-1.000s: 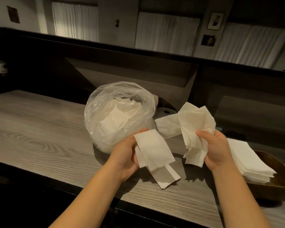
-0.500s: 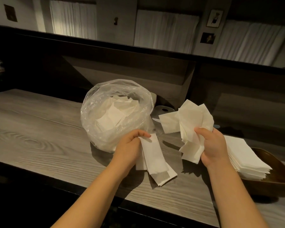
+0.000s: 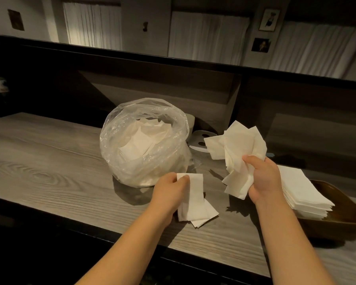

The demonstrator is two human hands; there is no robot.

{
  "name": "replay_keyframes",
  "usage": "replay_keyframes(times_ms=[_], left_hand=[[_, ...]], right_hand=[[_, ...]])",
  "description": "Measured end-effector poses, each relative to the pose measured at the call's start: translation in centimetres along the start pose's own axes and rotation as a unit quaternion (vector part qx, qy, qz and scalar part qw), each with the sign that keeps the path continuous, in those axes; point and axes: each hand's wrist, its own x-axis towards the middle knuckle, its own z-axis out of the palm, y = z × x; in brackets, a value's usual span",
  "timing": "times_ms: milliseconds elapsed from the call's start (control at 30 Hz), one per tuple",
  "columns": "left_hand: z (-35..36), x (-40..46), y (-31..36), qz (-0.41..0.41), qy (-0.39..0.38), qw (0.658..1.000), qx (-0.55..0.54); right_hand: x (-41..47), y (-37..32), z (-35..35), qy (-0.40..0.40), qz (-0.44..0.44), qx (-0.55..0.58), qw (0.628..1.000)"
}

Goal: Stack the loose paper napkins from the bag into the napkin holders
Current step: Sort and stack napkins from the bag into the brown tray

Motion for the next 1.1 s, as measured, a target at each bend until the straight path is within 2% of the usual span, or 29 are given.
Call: replay_keyframes(times_ms=[100, 233, 300, 333, 400, 500, 600, 867, 933, 1000, 1100], left_hand=[[0.0, 0.0, 0.1, 0.027, 0.014, 1.0, -0.001], [0.2, -0.3, 0.8, -0.055, -0.024, 0.988, -0.145], [0.1, -0.4, 0.7, -0.073, -0.039, 0.984, -0.157], [0.0, -0.3, 0.5, -0.062, -0.029, 0.991, -0.113], [-0.4, 0.0, 0.2, 0.001, 0.016, 0.999, 0.047], [-1.0, 0.5, 0.0, 0.08, 0.054, 0.975, 0.2], [-1.3, 0.8, 0.2, 0.09, 0.049, 0.962, 0.253], [-1.8, 1.5, 0.7, 0.055, 0.006, 0.976, 0.212], [-1.8, 1.4, 0.5, 0.073, 0.01, 0.96, 0.272], [-1.8, 1.1, 0.6, 0.101, 0.013, 0.924, 0.368], [-1.8, 0.7, 1.1, 0.073, -0.039, 0.886, 0.456]], right_hand=[[0.0, 0.0, 0.0, -0.012, 0.006, 0.011, 1.0], [0.0, -0.1, -0.1, -0.02, 0.011, 0.019, 1.0], [0.0, -0.1, -0.2, -0.021, 0.015, 0.021, 0.999], [0.0, -0.1, -0.2, -0.022, 0.017, 0.025, 0.999], [0.0, 0.0, -0.2, -0.023, 0.02, 0.03, 0.999], [-0.1, 0.0, -0.1, -0.023, 0.021, 0.025, 0.999], [0.0, 0.0, 0.0, -0.022, 0.024, 0.023, 0.999], [-0.1, 0.0, -0.1, -0.037, 0.024, 0.018, 0.999], [-0.1, 0.1, -0.1, -0.035, 0.025, 0.016, 0.999], [-0.1, 0.1, -0.1, -0.034, 0.026, 0.019, 0.999], [-0.2, 0.1, -0.1, -0.037, 0.028, 0.016, 0.999]])
